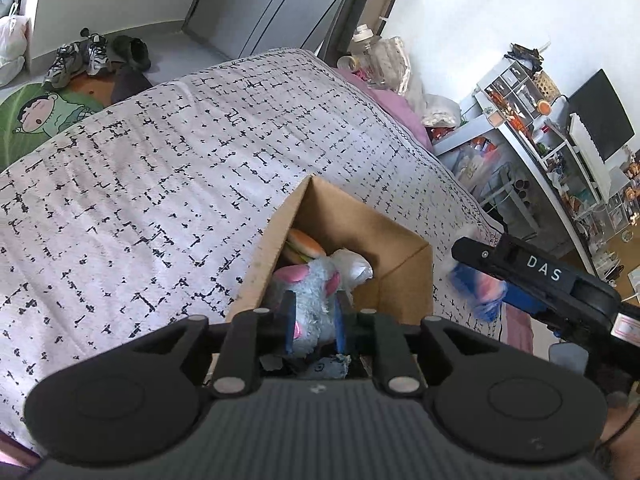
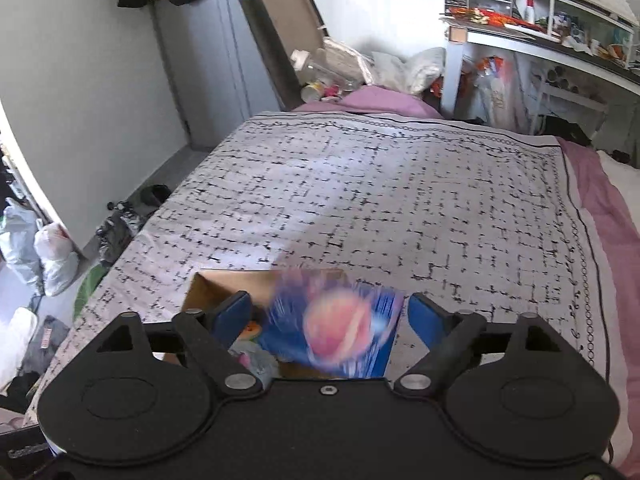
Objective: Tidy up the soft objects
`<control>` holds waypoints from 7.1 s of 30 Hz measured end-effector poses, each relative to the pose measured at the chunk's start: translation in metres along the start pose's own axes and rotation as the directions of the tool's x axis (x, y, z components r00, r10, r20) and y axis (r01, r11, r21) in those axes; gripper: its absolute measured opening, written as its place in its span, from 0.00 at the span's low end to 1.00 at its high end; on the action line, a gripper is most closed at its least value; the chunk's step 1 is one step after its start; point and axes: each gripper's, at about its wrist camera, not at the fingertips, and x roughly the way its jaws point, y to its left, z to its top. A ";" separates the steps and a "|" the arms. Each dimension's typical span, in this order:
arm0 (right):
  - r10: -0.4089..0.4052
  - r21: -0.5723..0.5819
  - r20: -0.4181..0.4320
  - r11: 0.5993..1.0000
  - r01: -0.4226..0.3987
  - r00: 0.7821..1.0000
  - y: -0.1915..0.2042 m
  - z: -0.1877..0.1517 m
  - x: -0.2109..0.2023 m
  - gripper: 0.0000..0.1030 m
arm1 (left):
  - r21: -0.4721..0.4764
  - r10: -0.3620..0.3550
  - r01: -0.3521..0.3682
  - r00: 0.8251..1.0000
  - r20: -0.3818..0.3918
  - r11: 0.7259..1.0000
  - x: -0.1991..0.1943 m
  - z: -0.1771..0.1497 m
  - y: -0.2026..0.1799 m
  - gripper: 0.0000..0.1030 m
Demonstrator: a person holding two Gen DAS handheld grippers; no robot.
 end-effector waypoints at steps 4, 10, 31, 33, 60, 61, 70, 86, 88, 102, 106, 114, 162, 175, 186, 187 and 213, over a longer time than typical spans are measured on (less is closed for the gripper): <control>-0.028 0.018 -0.002 0.999 0.028 1.000 -0.008 -0.003 -0.003 0.90 | -0.009 0.003 -0.003 1.000 -0.001 1.000 -0.001 0.001 0.005 0.16; -0.028 0.047 0.015 0.998 0.028 0.999 -0.022 -0.007 -0.014 0.90 | -0.007 -0.002 0.002 1.000 -0.003 1.000 -0.002 0.002 0.002 0.16; -0.113 0.064 -0.151 0.990 0.124 0.982 -0.076 -0.044 0.058 0.90 | 0.003 0.055 -0.055 0.999 -0.003 0.999 -0.004 -0.002 -0.001 0.16; -0.122 0.048 -0.163 0.990 0.131 0.979 -0.076 -0.049 0.065 0.90 | 0.002 0.071 -0.071 0.997 -0.005 0.997 0.000 0.000 0.001 0.17; -0.114 -0.083 -0.184 0.991 0.100 0.976 -0.072 -0.070 0.090 0.65 | 0.016 0.194 -0.194 0.980 -0.045 0.981 0.031 -0.003 0.011 0.70; -0.111 -0.083 -0.181 0.992 0.097 0.977 -0.072 -0.069 0.088 0.65 | 0.019 0.194 -0.193 0.980 -0.044 0.981 0.032 -0.003 0.010 0.70; -0.079 -0.025 -0.118 0.997 0.077 0.990 -0.082 -0.054 0.057 0.65 | 0.038 0.184 -0.182 0.981 -0.053 0.983 0.034 -0.008 0.001 0.70; 0.001 -0.022 -0.007 1.000 -0.001 1.000 -0.068 -0.016 0.015 0.65 | 0.032 0.162 -0.160 0.985 -0.053 0.987 0.030 -0.011 -0.006 0.70; 0.013 -0.029 -0.005 1.000 -0.013 1.000 -0.063 -0.014 0.014 0.65 | 0.026 0.159 -0.158 0.986 -0.051 0.987 0.030 -0.011 -0.005 0.70; 0.069 -0.100 -0.014 0.993 -0.071 0.997 -0.011 -0.007 0.018 0.65 | -0.011 0.152 -0.153 0.987 -0.051 0.988 0.027 -0.008 0.008 0.70; 0.066 -0.114 -0.034 0.991 -0.070 0.997 -0.003 -0.011 0.023 0.67 | -0.020 0.148 -0.149 0.988 -0.053 0.989 0.027 -0.007 0.012 0.70; 0.039 -0.134 -0.067 0.990 -0.048 0.997 0.004 -0.018 0.028 0.68 | -0.036 0.144 -0.146 0.988 -0.051 0.989 0.025 -0.004 0.018 0.70; 0.095 0.141 -0.035 0.986 -0.089 0.995 -0.118 -0.051 -0.112 1.00 | 0.203 0.206 -0.205 0.978 0.019 0.957 -0.067 -0.042 -0.098 0.84; 0.094 0.150 -0.006 0.984 -0.092 0.996 -0.138 -0.066 -0.161 1.00 | 0.259 0.191 -0.201 0.980 0.063 0.945 -0.105 -0.071 -0.128 0.90; 0.082 0.122 0.006 0.989 -0.082 0.997 -0.144 -0.084 -0.196 1.00 | 0.315 0.196 -0.215 0.976 0.094 0.924 -0.134 -0.099 -0.147 0.98; 0.081 0.123 0.008 0.989 -0.082 0.997 -0.145 -0.086 -0.199 1.00 | 0.325 0.196 -0.217 0.976 0.097 0.920 -0.136 -0.103 -0.148 0.98; 0.103 0.028 0.080 0.994 -0.106 0.991 -0.144 -0.107 -0.254 1.00 | 0.387 0.189 -0.240 0.968 0.164 0.890 -0.184 -0.146 -0.168 0.99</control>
